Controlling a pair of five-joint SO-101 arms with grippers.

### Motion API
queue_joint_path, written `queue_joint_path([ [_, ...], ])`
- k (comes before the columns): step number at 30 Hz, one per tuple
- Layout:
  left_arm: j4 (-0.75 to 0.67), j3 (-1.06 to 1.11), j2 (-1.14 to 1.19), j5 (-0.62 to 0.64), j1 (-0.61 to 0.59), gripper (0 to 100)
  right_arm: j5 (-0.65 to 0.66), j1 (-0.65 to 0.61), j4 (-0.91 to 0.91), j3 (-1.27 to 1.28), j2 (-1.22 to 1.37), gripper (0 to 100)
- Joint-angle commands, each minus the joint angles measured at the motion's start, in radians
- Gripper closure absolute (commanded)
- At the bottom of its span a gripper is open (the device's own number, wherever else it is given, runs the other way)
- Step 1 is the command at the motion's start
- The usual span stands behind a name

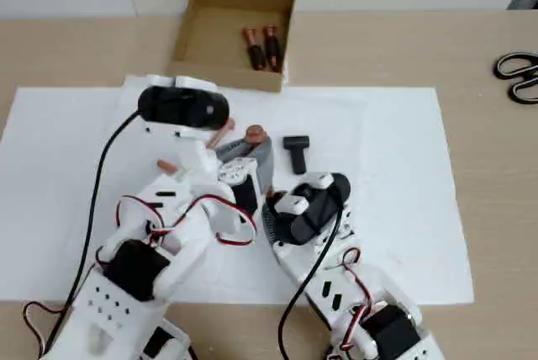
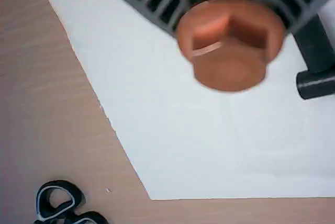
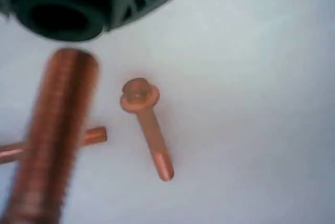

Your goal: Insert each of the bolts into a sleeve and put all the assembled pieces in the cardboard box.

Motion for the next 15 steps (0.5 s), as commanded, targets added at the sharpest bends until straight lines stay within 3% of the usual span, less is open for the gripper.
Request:
queue_joint_path([
  [1,-0.055,0.016,-0.018,0.006,0.005,99,-0.011,-0.005,-0.027,-0.011,-0.002,99.4],
  [11,-0.060,0.039,-0.017,0.009,0.006,99,-0.011,-0.005,-0.027,-0.011,-0.002,99.4],
  [15,-0.060,0.064,-0.018,0.066,0.006,99,-0.011,-0.005,-0.028,-0.011,-0.002,99.4],
])
